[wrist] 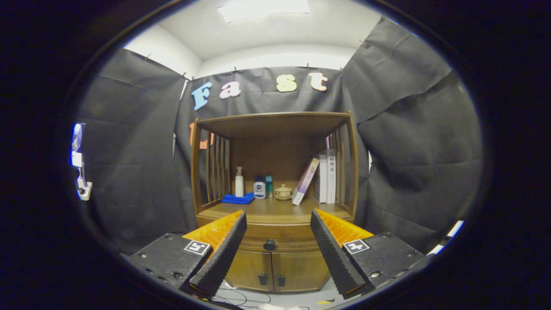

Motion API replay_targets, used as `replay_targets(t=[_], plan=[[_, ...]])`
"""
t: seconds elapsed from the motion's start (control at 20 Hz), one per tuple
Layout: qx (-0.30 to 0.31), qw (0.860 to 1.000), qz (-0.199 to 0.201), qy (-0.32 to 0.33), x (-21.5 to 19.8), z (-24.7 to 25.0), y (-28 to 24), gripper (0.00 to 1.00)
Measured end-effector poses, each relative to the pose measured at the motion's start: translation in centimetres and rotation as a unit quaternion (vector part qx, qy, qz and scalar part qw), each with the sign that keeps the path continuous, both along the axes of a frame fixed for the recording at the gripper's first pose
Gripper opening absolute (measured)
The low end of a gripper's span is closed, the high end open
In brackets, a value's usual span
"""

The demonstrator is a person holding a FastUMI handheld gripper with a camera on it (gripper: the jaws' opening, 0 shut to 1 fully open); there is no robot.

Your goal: Pull open the drawer, take out the items inside it, and place them on the countertop above the cabinet.

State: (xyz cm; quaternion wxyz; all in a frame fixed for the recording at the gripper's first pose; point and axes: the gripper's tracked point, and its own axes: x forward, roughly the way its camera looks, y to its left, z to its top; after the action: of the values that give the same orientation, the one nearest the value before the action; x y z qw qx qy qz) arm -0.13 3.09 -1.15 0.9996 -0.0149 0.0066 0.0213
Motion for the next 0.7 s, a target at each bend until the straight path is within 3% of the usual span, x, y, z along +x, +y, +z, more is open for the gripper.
replay_targets(t=[0.4, 0.7], plan=[[-0.003, 1.0, -0.002, 0.006, 0.8, -1.2, 0.1, 0.98], [-0.007, 1.0, -0.001, 0.028, 4.6, -5.7, 0.4, 0.97]])
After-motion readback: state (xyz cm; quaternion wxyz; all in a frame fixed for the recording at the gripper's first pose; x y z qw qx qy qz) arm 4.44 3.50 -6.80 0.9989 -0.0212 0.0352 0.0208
